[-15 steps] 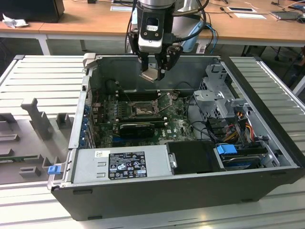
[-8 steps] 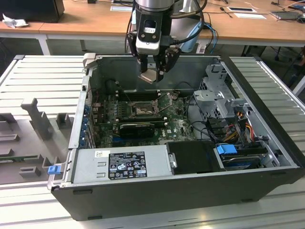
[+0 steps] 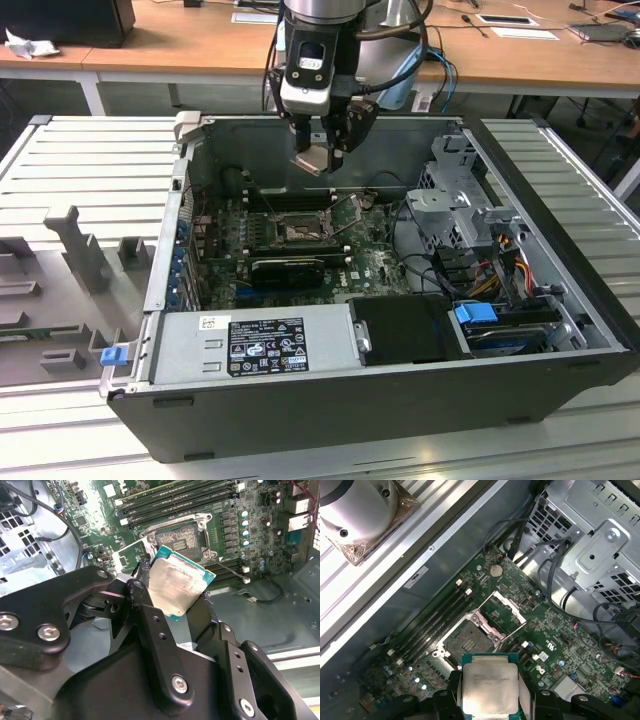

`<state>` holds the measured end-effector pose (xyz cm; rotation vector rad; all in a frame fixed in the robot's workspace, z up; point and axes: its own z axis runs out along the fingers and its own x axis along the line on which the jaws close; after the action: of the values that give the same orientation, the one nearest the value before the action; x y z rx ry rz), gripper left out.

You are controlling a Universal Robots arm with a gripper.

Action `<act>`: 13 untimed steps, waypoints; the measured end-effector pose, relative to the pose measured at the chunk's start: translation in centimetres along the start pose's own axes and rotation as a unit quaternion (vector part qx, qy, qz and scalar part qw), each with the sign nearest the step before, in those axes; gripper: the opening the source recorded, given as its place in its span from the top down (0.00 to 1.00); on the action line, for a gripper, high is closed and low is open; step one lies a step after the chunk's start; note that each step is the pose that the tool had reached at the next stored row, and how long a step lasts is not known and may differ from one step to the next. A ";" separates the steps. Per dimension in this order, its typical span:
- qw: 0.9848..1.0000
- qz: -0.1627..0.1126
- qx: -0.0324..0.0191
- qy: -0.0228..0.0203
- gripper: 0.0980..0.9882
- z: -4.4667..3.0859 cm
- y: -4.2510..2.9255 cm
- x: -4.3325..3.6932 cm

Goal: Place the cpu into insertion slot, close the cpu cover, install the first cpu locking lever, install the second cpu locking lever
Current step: 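Place the cpu into insertion slot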

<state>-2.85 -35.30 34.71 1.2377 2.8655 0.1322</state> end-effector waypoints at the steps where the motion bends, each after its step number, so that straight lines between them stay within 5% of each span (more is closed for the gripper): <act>1: 1.000 0.003 0.000 0.000 0.51 0.00 0.00 0.00; 13: 0.999 0.048 -0.001 -0.004 0.51 0.10 -0.01 0.00</act>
<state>-2.85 -35.30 34.61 1.3737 2.7985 0.1305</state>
